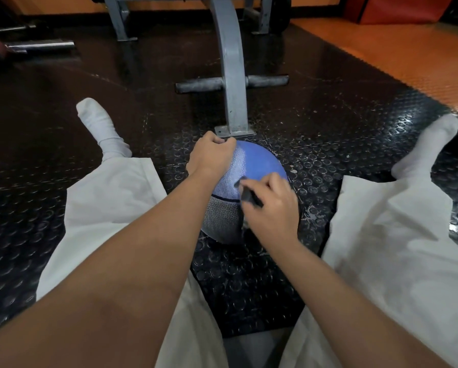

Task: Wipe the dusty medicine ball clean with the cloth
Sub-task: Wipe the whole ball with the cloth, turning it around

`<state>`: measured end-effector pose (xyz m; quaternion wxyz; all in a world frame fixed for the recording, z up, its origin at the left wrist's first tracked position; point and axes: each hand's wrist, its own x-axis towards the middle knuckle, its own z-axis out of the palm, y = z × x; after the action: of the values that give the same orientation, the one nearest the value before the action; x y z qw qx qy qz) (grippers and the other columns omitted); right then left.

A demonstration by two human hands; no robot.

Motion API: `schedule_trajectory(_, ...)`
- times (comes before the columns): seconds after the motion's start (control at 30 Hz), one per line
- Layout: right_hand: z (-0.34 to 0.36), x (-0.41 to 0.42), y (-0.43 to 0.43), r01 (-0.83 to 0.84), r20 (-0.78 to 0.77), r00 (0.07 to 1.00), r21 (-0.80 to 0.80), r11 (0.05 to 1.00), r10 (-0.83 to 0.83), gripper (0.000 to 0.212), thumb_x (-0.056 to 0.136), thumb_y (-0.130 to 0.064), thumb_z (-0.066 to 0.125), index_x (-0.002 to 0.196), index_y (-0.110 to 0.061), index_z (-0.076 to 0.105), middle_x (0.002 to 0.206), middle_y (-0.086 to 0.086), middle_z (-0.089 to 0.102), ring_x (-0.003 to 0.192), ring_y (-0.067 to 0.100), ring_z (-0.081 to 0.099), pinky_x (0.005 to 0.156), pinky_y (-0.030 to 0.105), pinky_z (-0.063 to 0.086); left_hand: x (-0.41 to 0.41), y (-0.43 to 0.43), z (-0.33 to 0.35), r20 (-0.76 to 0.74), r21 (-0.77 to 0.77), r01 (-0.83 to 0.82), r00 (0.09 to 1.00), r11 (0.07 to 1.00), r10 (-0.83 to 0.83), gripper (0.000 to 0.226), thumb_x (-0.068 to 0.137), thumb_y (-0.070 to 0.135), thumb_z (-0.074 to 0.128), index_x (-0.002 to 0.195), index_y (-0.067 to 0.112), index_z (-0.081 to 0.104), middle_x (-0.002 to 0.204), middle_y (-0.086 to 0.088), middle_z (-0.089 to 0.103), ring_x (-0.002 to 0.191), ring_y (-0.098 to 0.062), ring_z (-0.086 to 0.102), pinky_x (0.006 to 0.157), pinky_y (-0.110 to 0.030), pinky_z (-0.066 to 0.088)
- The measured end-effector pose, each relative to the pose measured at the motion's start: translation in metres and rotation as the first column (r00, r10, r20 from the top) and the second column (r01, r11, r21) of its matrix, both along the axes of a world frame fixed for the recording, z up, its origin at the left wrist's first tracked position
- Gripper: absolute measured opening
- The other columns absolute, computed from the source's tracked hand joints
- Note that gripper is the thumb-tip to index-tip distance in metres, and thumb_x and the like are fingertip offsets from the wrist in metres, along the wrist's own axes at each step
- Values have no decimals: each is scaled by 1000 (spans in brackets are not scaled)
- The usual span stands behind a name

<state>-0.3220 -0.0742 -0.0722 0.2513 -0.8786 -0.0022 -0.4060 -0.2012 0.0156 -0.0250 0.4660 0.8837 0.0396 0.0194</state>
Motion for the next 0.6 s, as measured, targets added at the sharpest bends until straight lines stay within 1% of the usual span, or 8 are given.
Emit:
schedule_trajectory(0.1,-14,-19,-2,-79,24,996,-155,985,83,13,79,-22,65,88,-18,74,72,4,52,64,26,49,54,34,41,-1,0,-1,3,1,26,1000,1000,-26,21,85,41,55,73,24,50,85,9,63,91,-22,61,88,-36,48)
schedule_trajectory(0.17,-6,-12,-8,-77,15,997,-192,978,81,10,78,-22,68,86,-19,73,71,4,52,64,26,50,55,33,39,-3,1,-2,17,-3,29,999,1000,-29,22,85,42,55,73,24,50,86,9,64,90,-21,61,89,-35,48)
schedule_trajectory(0.2,0,-6,-9,-58,8,998,-167,984,61,9,77,-22,69,84,-20,74,71,4,52,64,26,51,55,33,39,-4,1,-3,21,-6,24,999,1000,-24,22,84,41,55,73,23,50,86,9,64,90,-22,61,89,-36,48)
schedule_trajectory(0.3,20,18,-12,67,-59,996,19,998,-66,11,77,-23,70,85,-20,76,74,4,53,68,27,52,59,37,46,-4,-1,-2,27,-9,11,1000,1000,-10,23,83,41,55,71,24,48,87,8,64,89,-22,61,89,-38,48)
schedule_trajectory(0.33,21,22,-11,99,-81,992,52,994,-95,12,77,-23,69,86,-19,76,75,5,54,69,28,52,60,39,47,-4,-2,-2,25,-7,10,1000,1000,-10,23,83,42,55,71,24,47,87,7,64,89,-23,61,89,-39,49)
schedule_trajectory(0.4,15,18,-8,85,-56,995,55,995,-82,14,76,-21,68,88,-18,75,75,5,53,68,28,52,59,37,46,-3,-2,-1,17,2,5,1000,1000,-5,23,83,42,54,71,25,47,89,6,64,90,-23,61,90,-39,48)
schedule_trajectory(0.5,-10,-8,-2,-43,-1,999,-91,995,43,19,75,-22,63,90,-18,74,74,4,53,66,26,49,58,31,38,-1,-1,0,5,13,7,1000,1000,-7,23,84,43,55,71,25,48,92,6,65,94,-23,60,91,-37,47)
schedule_trajectory(0.6,-16,-22,-2,-117,-36,993,-235,965,111,20,73,-25,61,89,-21,73,74,3,53,67,25,48,58,32,34,-2,0,-2,17,9,36,999,999,-36,22,86,42,55,73,24,49,92,7,64,92,-21,59,87,-36,46)
